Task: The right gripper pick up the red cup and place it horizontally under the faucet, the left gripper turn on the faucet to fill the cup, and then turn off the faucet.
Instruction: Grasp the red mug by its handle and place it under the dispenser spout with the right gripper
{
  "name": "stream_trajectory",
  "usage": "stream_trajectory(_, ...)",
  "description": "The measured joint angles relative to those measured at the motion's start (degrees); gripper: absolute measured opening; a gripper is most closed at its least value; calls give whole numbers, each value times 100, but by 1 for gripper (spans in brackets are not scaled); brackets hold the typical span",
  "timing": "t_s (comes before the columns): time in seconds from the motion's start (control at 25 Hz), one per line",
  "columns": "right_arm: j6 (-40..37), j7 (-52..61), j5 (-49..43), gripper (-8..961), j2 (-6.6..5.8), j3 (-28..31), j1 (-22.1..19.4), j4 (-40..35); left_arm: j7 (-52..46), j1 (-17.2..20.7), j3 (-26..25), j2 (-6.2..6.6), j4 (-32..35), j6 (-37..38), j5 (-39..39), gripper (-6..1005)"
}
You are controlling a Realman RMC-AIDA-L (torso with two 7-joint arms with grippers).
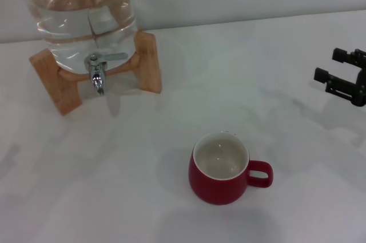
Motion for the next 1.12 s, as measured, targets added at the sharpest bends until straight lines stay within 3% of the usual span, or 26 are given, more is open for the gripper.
stream_trajectory(0.72,78,-324,29,662,20,27,-171,1,-14,-30,0,32,-9,0,0,876)
stream_trajectory(1.12,699,-303,-122,663,-97,-4,-447,3,-35,-50,0,55,-6,-1,-5,876)
